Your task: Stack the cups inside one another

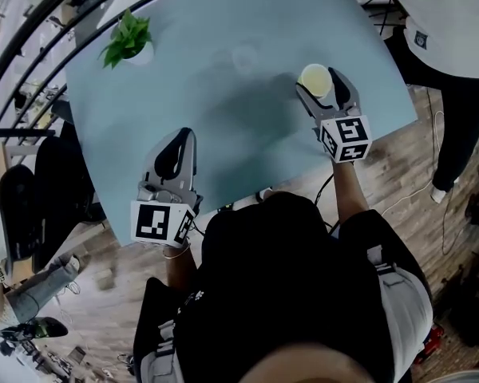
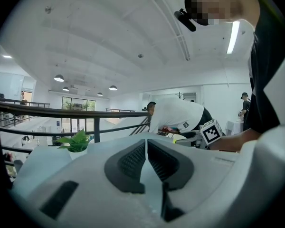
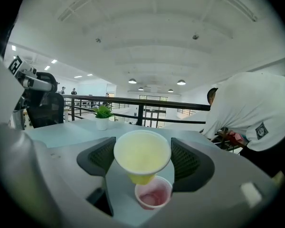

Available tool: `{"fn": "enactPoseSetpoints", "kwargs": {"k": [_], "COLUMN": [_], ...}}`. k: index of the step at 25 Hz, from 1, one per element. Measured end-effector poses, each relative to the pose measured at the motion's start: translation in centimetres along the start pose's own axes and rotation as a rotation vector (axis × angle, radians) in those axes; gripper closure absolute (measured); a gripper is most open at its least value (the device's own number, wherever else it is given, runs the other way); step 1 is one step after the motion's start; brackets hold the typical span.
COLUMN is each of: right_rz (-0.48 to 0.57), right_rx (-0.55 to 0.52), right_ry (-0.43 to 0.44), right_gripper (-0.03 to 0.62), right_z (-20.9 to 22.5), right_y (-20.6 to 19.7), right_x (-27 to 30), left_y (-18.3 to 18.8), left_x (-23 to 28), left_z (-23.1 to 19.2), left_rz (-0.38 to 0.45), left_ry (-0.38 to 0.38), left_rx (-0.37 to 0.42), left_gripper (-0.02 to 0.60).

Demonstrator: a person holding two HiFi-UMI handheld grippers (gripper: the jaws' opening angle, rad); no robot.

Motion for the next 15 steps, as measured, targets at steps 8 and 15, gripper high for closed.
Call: {"fn": "enactPoseSetpoints", "kwargs": {"k": [8, 15], "right_rz": [-0.038, -0.076], "right_rx": [-0.014, -0.011], "right_ry": [0.028, 0.041], "right_gripper": [0.233, 0.232], "right_z": [1.5, 2.2], "right_y": [-1.5, -3.4], "right_x": [0.3, 0.5], "left_y": [-0.2, -0.2], "left_x": [1.8, 3.0], "left_z": [0.9, 1.6], "left_rz": [-0.022, -0.026], "left_ry": [0.013, 0.019], "left_rx": [0.001, 0.007], "left_gripper": [0.573, 0.572]}}
Point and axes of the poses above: the fingertips, and each gripper's own axes: x forward along the fingers, z to its right, y out of its top, the point moved 3 cm from there along -x, backward along the fingers, and after that the axes turned 5 degrees about z, right-handed, at the moved point
